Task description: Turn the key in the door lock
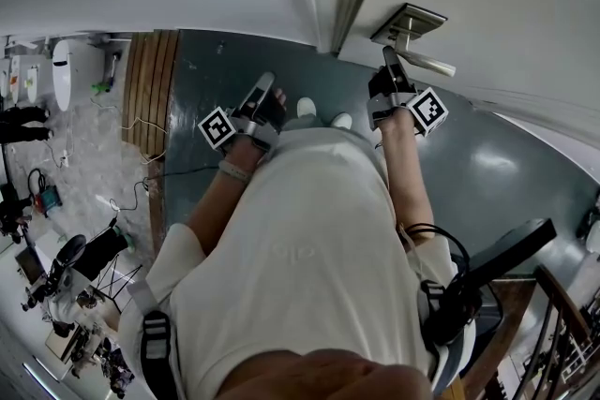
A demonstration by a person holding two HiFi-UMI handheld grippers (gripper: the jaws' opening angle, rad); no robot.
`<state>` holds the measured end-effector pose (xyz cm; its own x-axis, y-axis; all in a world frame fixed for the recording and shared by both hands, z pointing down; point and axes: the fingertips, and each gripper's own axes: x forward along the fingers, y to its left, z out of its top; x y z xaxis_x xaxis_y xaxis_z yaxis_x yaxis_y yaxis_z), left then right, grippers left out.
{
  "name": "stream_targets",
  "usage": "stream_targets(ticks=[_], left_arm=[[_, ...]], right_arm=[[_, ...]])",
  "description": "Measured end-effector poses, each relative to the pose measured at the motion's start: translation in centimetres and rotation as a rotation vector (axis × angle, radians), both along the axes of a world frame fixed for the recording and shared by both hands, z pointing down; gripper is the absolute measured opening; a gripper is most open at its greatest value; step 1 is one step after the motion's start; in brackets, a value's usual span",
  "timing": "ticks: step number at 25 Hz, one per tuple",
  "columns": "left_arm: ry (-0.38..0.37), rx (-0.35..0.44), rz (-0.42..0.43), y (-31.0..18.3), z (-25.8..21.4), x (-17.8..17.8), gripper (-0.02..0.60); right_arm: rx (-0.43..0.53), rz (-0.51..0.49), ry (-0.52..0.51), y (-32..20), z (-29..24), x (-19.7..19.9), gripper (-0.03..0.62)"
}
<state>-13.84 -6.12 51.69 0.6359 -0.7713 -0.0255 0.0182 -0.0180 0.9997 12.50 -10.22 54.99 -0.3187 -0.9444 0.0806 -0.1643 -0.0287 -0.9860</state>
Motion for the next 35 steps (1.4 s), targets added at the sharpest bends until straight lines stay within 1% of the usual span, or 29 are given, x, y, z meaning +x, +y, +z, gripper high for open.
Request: stream_targets(ticks=[3, 4, 6, 9, 12, 13, 15, 17, 21, 23, 25, 26, 27, 28, 29, 35], left_arm=[[0.007, -0.006, -0.001, -0.1, 0.0, -0.1, 0.011], [0.008, -0.007, 0.000, -0.1, 0.0, -0.1, 0.011], [0.008, -0.008, 0.003, -0.2, 0.1, -0.1, 0.011], [0.006, -0.008, 0.006, -0.3, 0.1, 0.0, 0.011], [0.007, -0.009, 0.006, -0.3, 0.1, 0.0, 0.011], [0.006, -0.009, 0.006, -0.3, 0.1, 0.0, 0.011], [0.006, -0.011, 0.006, -0.3, 0.2, 0.0, 0.011], [0.007, -0.012, 0.003, -0.3, 0.2, -0.1, 0.011], [0.006, -0.014, -0.002, -0.3, 0.3, -0.3, 0.011], [0.007, -0.016, -0.002, -0.3, 0.2, -0.4, 0.011], [0.009, -0.017, -0.002, -0.4, 0.2, -0.4, 0.011], [0.009, -0.017, -0.002, -0.4, 0.2, -0.4, 0.011], [0.010, -0.017, -0.002, -0.4, 0.2, -0.4, 0.011], [0.011, -0.018, -0.003, -0.4, 0.2, -0.4, 0.011], [0.011, -0.019, -0.005, -0.3, 0.2, -0.4, 0.011], [0.015, -0.029, -0.025, 0.0, 0.6, -1.0, 0.011]], right_arm=[[0.009, 0.009, -0.133, 0.0, 0.1, -0.1, 0.081], [0.010, 0.010, -0.158, 0.0, 0.2, -0.1, 0.083], [0.015, 0.006, -0.174, 0.0, 0.2, -0.2, 0.083], [0.037, -0.018, -0.126, -0.1, 0.0, -0.2, 0.083], [0.056, -0.048, -0.054, -0.1, -0.2, -0.2, 0.084], [0.061, -0.057, -0.015, -0.1, -0.3, -0.3, 0.084], [0.066, -0.065, 0.102, 0.0, -0.5, -0.4, 0.084], [0.070, -0.077, 0.260, 0.1, -0.6, -0.4, 0.084], [0.045, -0.098, 0.671, 0.6, -0.7, 0.2, 0.084], [0.033, -0.104, 0.850, 0.8, -0.9, 0.3, 0.084], [0.013, -0.109, 0.984, 0.8, -0.9, 0.1, 0.084], [0.004, -0.108, 1.023, 0.7, -0.9, 0.0, 0.084], [-0.004, -0.104, 1.035, 0.7, -0.8, -0.2, 0.080], [-0.011, -0.096, 1.018, 0.6, -0.8, -0.2, 0.065], [-0.019, -0.083, 0.975, 0.6, -0.8, -0.2, 0.059], [-0.043, -0.031, 0.609, 0.6, -0.8, -0.1, 0.046]])
